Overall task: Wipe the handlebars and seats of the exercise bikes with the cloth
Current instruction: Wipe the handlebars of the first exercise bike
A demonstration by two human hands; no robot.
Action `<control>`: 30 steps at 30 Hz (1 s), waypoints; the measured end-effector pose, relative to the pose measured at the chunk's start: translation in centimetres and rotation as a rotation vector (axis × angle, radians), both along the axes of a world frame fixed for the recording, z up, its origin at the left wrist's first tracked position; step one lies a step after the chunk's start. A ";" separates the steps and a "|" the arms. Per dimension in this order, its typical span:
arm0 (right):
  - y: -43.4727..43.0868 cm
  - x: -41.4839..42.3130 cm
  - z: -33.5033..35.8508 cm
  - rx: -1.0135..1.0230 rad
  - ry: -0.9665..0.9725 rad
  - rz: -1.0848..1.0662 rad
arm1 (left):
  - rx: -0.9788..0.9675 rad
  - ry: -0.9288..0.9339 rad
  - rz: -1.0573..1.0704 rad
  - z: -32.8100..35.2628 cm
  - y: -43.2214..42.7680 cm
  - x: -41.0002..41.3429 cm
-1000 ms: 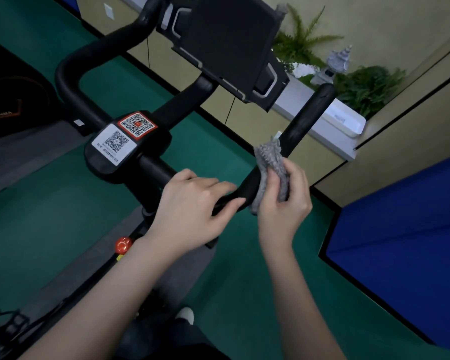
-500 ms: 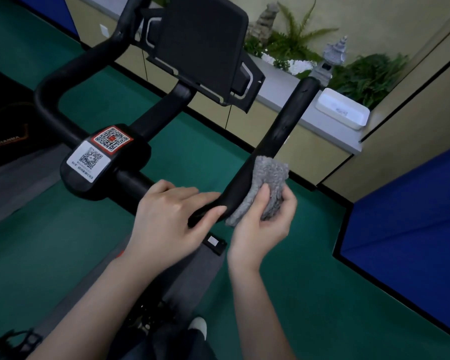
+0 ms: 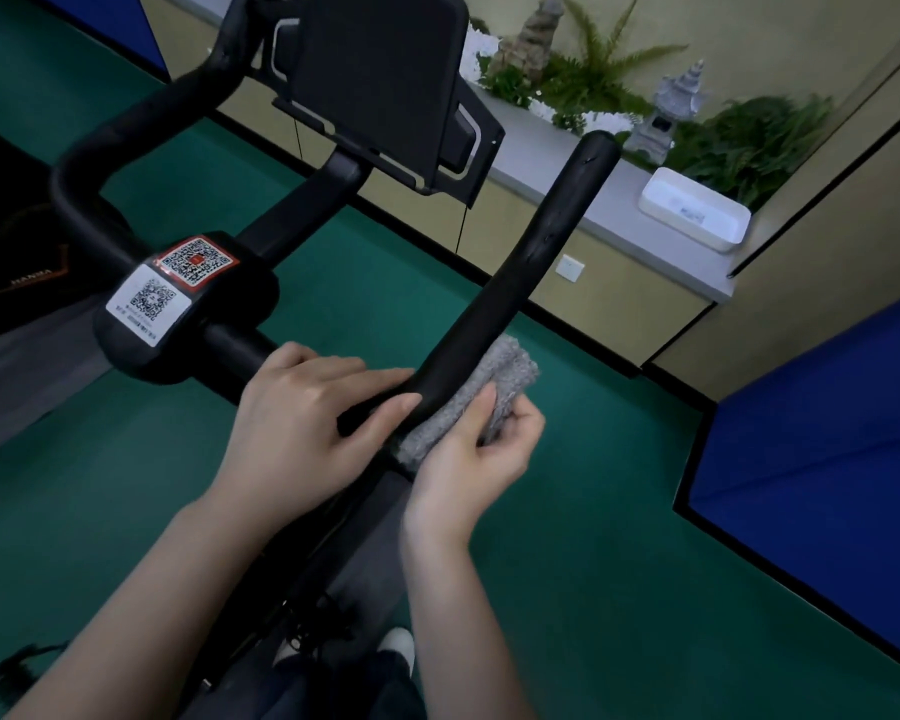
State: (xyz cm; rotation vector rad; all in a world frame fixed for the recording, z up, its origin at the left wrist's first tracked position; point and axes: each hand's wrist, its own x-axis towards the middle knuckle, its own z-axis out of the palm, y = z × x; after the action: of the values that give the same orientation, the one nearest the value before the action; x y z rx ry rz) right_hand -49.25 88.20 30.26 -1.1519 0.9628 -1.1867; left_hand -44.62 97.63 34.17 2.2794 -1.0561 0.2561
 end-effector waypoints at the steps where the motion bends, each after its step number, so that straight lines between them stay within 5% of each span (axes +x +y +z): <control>1: -0.4 0.1 0.1 0.040 -0.006 0.014 | -0.001 0.004 -0.003 0.0 0.0 0.0; 21: -0.3 -3.2 1.1 0.393 -0.064 0.587 | -0.061 -0.118 -0.037 -0.9 0.2 0.4; 30: -1.3 -1.8 1.6 0.432 -0.095 0.477 | -0.063 -0.161 -0.053 -1.2 0.2 0.8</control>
State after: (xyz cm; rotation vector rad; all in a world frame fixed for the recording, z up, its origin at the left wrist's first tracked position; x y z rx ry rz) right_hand -51.03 86.90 31.87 -0.8976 0.7648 -0.6055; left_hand -43.82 97.81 32.92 2.2000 -1.1710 0.4507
